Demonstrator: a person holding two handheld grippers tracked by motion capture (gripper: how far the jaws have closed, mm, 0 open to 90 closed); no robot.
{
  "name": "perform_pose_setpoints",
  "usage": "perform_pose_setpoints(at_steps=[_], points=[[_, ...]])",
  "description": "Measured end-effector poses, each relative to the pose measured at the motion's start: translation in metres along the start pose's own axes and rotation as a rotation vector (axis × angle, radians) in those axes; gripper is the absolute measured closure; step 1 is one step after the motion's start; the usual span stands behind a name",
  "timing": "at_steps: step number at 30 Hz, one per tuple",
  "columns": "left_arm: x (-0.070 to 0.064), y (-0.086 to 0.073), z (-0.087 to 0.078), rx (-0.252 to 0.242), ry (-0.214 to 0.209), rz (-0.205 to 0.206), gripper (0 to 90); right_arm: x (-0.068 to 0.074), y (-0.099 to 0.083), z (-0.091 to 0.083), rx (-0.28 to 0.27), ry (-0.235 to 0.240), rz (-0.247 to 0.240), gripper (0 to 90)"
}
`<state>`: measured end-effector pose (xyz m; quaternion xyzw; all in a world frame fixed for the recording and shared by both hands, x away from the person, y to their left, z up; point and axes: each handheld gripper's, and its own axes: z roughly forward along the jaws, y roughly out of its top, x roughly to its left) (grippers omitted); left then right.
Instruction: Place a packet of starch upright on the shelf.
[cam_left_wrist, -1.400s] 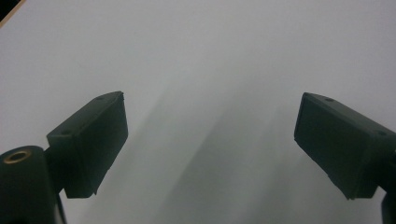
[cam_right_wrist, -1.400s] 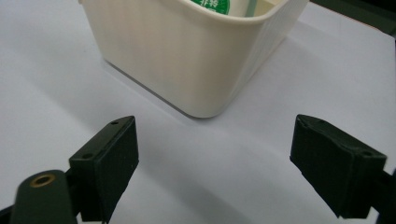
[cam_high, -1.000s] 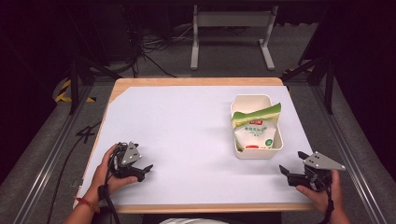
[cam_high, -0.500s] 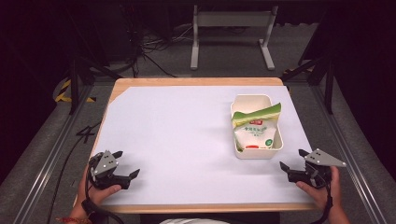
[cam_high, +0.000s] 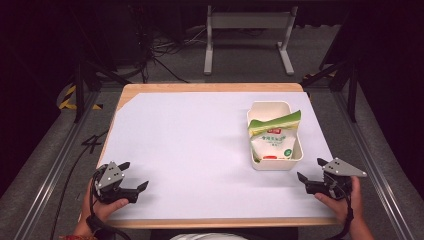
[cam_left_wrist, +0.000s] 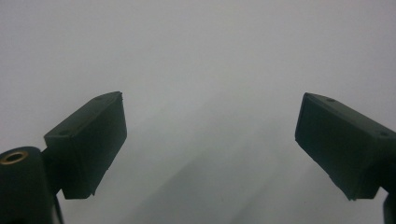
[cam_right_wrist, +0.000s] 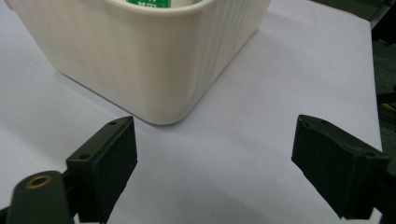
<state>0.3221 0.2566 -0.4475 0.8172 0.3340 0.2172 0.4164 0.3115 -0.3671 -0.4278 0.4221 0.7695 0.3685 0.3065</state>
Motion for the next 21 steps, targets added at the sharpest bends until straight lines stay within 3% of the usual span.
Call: perform_pose_setpoints(at_steps=[9, 14, 21], points=[[0.0017, 0.0023, 0.0027, -0.003, 0.008, -0.007, 9.6, 0.0006, 0.0004, 0.0018, 0.001, 0.001, -0.013, 13.7], [0.0034, 0.0037, 0.0062, 0.003, 0.0, -0.014, 9.7, -0.0008, -0.0008, -0.0001, -0.004, 0.011, 0.006, 13.8], [0.0031, 0.0052, 0.0079, -0.015, 0.0, 0.009, 9.8, -0.0003, -0.0015, -0.0014, 0.0, -0.004, 0.002, 13.8]])
